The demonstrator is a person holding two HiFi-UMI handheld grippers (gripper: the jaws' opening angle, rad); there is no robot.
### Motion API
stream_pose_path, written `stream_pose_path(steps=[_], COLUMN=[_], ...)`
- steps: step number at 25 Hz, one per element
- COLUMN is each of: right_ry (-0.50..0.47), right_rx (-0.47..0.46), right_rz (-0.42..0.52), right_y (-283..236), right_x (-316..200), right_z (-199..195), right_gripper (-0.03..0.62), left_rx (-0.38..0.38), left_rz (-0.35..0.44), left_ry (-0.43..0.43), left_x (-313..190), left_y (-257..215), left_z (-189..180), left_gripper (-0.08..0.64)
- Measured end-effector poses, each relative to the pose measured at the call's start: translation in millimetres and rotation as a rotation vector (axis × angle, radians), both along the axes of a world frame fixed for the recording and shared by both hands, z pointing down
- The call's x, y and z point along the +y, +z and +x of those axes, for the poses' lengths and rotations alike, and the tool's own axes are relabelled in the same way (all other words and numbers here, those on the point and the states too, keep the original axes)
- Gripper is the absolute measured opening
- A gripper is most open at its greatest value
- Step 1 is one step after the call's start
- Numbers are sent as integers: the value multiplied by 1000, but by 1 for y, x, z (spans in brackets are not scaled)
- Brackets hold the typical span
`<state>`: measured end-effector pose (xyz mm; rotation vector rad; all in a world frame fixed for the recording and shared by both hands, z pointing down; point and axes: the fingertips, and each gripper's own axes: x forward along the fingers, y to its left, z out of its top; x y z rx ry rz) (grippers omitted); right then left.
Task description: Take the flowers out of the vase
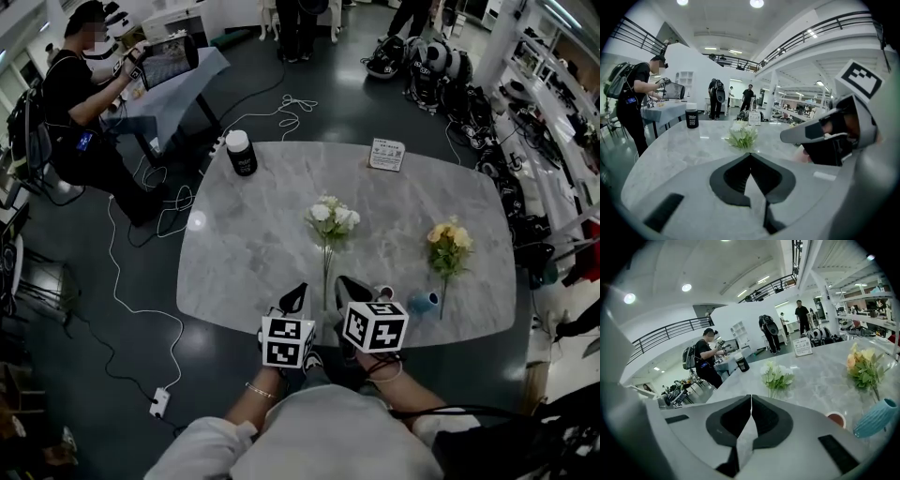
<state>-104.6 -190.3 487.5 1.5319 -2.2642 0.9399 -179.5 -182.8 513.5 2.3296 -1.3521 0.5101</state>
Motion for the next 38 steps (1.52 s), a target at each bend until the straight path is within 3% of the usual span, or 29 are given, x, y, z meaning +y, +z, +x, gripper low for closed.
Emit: stream_pose_path(steps=[7,17,28,38], right_ry=[5,160,187,133], right_rx=[39,42,2,-10], right_rz=[98,193,152,173], right_y=[-31,-62,-46,-53], right_x=[17,52,157,211], right_z=[24,138,245,275], right_gripper=[11,11,11,11], left_rx=[33,26,5,1], left_rz=[40,100,105,130], left_ry=[21,-4,-54,-85], left_x=[-1,23,137,215], left_y=[-18,-43,-52,-71], left_z=[22,69,156,200], left_gripper=[9,9,9,9])
